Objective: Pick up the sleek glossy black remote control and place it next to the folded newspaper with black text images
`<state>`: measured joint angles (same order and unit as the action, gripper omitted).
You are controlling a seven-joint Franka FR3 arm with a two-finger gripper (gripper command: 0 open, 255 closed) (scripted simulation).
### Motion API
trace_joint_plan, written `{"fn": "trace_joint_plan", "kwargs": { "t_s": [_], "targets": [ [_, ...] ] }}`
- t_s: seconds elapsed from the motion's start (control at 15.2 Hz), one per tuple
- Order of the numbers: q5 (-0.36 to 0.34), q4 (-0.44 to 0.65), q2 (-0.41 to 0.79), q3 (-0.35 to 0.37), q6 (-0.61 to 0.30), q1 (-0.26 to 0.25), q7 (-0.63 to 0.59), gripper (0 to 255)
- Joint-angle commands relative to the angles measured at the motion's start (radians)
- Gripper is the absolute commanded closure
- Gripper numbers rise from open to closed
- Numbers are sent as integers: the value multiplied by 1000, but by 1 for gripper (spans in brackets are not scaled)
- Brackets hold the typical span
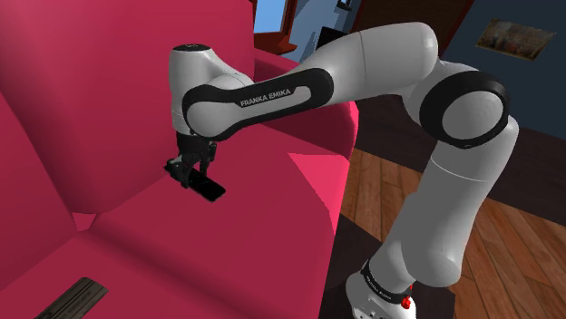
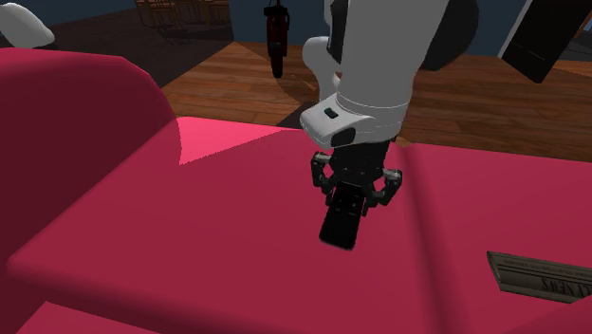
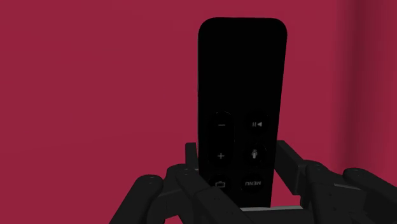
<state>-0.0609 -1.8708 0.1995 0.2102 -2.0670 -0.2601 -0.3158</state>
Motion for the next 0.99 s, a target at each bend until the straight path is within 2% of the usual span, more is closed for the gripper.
{"fn": "trace_joint_plan", "kwargs": {
  "t_s": [0.0,0.46,0.73,0.79,0.92],
  "targets": [
    [-10,39,29,16,12,-29,-49,255],
    [-55,228,165,56,75,-138,-202,255],
    [-85,374,264,70,127,-209,-281,255],
    [-97,440,307,74,152,-237,-308,255],
    [-99,422,313,72,129,-237,-310,255]
  ]
}}
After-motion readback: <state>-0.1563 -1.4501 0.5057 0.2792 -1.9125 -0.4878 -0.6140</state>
